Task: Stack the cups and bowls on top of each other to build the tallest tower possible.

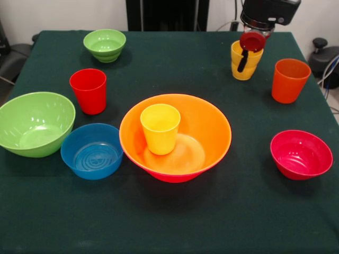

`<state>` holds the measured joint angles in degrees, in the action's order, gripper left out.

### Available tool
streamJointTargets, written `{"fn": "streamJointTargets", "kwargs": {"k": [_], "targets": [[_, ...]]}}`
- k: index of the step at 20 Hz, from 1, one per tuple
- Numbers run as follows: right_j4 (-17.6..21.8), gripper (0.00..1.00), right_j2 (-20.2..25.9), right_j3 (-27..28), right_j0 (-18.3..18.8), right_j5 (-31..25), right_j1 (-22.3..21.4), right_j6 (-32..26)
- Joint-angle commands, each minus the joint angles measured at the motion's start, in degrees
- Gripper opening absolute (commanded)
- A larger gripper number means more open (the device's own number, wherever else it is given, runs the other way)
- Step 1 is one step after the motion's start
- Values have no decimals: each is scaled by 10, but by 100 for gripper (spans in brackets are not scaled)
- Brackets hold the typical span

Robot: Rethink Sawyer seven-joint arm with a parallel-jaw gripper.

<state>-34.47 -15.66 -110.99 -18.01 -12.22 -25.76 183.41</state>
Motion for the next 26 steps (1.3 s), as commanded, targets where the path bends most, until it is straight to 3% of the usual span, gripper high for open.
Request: {"fn": "streamJointTargets", "kwargs": {"k": [1,2,12,17,24,26], "targets": [[0,100,66,-11,9,-2,11,43],[0,0,65,-11,10,-4,10,43],[4,0,60,-4,15,-27,10,35],[4,0,32,19,-6,-39,21,43],[7,0,-4,50,-15,-127,-20,57],[13,0,-15,61,-10,-126,-24,47]]}}
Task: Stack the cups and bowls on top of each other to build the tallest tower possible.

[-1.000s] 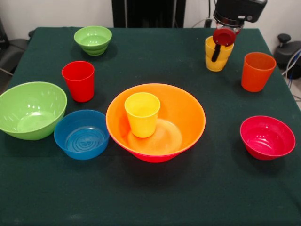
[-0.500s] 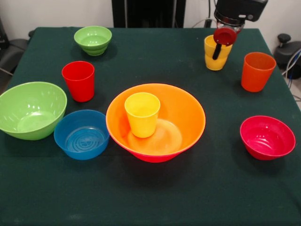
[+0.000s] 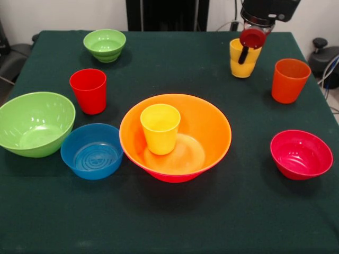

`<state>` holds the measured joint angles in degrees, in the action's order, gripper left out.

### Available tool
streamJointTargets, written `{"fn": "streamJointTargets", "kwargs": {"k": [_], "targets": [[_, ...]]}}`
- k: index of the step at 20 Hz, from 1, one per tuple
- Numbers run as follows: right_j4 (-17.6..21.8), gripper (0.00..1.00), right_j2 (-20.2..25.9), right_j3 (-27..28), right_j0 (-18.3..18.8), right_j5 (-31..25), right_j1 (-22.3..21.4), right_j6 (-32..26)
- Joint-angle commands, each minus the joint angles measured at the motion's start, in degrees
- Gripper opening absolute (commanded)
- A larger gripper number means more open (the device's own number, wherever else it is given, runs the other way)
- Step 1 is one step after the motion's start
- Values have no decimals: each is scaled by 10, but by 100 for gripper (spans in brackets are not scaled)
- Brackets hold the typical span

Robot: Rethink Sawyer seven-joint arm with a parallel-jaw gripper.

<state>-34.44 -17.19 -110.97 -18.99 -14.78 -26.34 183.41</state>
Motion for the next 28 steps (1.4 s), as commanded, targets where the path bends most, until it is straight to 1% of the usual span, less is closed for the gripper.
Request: {"fn": "streamJointTargets", "kwargs": {"k": [1,3,6,11,13,15,18,24,28], "targets": [[16,0,1,65,6,-100,-19,37],[26,0,1,66,25,-103,-29,14],[31,0,-5,72,28,-114,-33,8],[45,0,-13,97,52,-146,-38,-12],[52,0,-16,108,57,-160,-40,-14],[62,0,-21,121,63,-168,-38,-21],[82,0,-16,135,80,-164,-35,-44],[104,0,-9,147,91,-171,-44,-44],[112,0,-7,155,95,-170,-45,-37]]}}
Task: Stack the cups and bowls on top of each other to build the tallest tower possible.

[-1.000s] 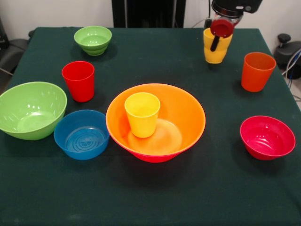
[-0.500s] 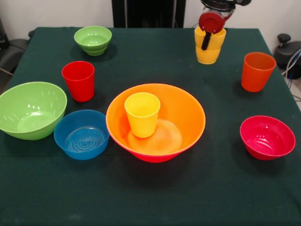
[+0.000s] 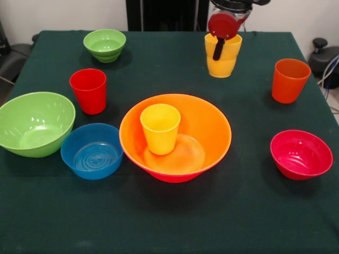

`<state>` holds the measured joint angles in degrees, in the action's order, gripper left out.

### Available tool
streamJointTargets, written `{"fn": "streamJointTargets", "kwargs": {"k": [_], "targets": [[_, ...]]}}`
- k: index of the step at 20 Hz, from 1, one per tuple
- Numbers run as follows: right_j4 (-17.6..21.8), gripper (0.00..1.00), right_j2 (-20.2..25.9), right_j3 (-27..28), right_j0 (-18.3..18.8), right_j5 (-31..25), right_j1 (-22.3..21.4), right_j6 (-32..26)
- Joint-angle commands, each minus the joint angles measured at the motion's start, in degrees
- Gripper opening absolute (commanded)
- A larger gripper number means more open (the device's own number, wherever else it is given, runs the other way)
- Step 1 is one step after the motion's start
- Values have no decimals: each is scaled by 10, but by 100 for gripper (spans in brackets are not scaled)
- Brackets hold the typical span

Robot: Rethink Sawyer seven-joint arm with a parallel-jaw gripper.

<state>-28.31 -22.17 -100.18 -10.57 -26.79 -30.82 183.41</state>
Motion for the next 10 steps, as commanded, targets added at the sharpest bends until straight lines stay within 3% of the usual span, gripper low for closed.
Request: {"fn": "streamJointTargets", "kwargs": {"k": [1,10], "targets": [[53,0,45,44,13,-48,-4,-39],[70,0,43,71,29,-74,-5,-36]]}}
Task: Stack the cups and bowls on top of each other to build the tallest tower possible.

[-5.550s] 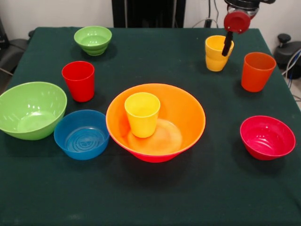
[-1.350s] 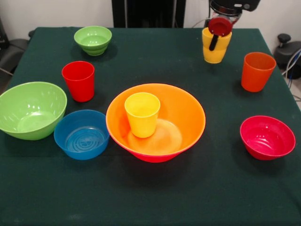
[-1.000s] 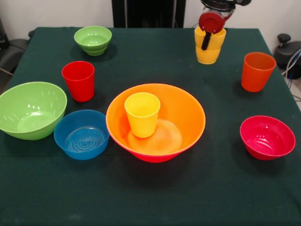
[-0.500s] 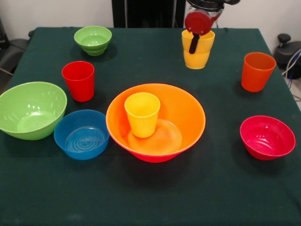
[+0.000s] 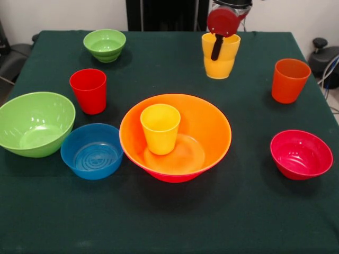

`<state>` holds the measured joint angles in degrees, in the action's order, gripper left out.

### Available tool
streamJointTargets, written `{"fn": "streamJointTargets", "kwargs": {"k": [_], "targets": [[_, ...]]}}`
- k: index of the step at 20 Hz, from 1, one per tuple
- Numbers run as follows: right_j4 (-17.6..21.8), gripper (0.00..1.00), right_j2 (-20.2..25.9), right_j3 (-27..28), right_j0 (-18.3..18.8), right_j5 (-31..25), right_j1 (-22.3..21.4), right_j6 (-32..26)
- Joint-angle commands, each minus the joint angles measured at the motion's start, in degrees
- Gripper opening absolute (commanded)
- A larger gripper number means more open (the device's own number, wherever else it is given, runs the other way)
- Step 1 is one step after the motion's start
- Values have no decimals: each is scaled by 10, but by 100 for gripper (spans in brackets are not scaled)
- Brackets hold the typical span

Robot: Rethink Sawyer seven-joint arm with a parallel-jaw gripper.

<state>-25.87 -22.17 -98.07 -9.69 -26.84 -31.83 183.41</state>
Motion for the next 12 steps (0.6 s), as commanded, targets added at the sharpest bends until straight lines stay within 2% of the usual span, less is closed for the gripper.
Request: {"fn": "streamJointTargets", "kwargs": {"k": [1,8,12], "targets": [[49,0,42,53,23,-76,4,-39],[66,0,39,93,57,-95,14,-50],[71,0,52,109,86,-81,28,-62]]}}
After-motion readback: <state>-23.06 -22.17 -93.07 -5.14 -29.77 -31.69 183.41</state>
